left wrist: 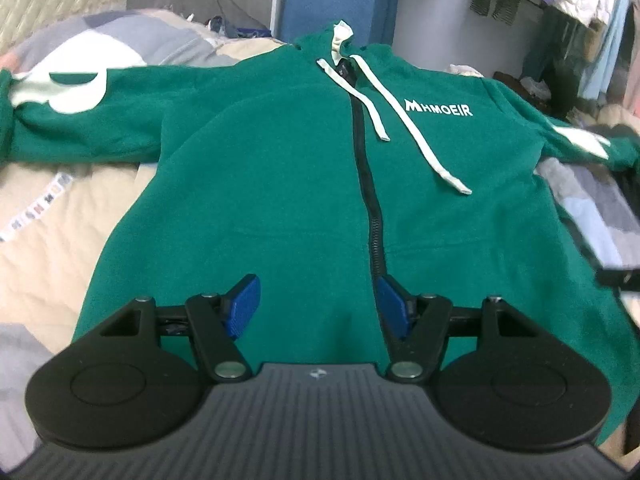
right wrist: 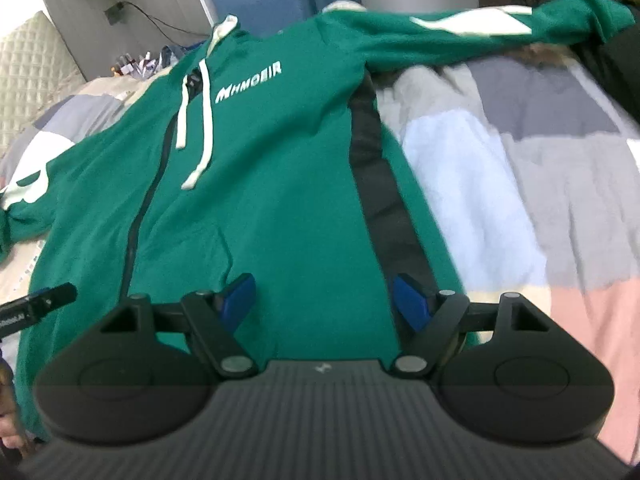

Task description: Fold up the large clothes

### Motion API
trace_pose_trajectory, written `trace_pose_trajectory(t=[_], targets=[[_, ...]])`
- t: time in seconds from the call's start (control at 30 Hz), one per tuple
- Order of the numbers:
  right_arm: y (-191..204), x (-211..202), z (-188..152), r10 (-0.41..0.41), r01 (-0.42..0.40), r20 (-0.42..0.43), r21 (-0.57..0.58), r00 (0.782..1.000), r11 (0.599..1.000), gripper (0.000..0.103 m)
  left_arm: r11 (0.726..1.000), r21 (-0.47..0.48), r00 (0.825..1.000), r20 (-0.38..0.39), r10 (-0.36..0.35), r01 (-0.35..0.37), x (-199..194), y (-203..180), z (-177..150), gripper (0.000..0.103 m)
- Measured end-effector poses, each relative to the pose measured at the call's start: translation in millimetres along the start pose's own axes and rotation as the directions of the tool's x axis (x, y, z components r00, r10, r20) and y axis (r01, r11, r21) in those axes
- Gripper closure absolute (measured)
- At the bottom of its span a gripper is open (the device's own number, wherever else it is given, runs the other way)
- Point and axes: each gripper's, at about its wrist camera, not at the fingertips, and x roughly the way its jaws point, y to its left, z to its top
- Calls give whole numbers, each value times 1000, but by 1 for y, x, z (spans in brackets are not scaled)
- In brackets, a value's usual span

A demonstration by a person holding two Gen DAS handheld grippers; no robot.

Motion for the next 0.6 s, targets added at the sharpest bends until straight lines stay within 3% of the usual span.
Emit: trace_pose_trajectory(t=[0.13,0.23,0.4,0.5,0.6], targets=[[-5,-3,6,-51,55,51,-89,997,995,26,999,32,1000,4,-8,8,4,-3,0,33],[-22,4,9,-31,31,13,-47,999,998,26,999,49,1000,-3,-15,15,6,-7,-3,33],[-43,18,5,-87,84,-35,-68,996,994,26,999,20,999,-10,-45,45,3,-7,-2,33],[-53,13,6,-38,38,-36,17,999,999,26,998,4,998,-12,-62,62,2,-5,-1,33],[-44,4,6,-5,5,-9,6,1000,1000,26,998,-9,998,-13,-63,63,1,-3,0,33]])
